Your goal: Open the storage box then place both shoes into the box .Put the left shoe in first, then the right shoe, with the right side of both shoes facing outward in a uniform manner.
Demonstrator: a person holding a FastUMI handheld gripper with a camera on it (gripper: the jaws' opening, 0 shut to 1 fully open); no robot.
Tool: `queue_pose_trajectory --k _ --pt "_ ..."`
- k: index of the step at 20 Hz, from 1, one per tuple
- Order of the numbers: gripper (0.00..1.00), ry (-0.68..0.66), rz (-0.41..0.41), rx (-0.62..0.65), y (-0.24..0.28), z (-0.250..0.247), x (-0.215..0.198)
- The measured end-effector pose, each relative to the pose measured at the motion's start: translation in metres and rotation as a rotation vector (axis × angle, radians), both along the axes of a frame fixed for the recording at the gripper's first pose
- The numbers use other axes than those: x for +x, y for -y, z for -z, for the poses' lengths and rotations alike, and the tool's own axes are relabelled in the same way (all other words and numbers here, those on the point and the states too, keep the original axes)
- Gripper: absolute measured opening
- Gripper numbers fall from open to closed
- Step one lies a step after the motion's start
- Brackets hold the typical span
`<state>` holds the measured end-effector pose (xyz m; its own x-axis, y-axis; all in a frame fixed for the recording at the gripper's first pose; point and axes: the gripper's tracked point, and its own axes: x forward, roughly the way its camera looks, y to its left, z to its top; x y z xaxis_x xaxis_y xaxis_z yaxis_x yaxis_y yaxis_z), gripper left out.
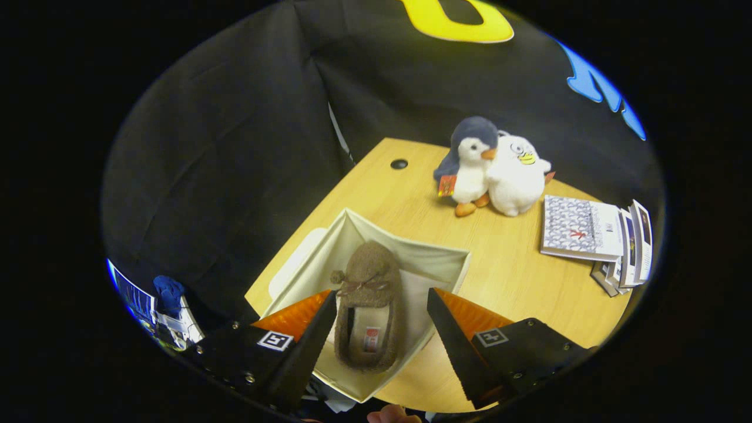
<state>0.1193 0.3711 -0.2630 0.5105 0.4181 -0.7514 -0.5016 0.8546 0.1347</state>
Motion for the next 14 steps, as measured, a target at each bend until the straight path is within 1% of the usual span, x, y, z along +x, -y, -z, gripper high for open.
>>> queue_pose_trajectory --k 2,4,5,10,14 --pt "0.97 0.149 0.036 0.032 0.018 -0.036 0.009" --pt "0.97 0.308 0.088 0.031 0.050 -0.074 0.015" --pt "0.97 0.367 0.117 0.036 0.065 -0.087 0.014" --pt "0.96 0.593 0.286 0.053 0.157 -0.162 0.009" --pt "0.96 0.705 0.421 0.096 0.222 -0.230 -0.001"
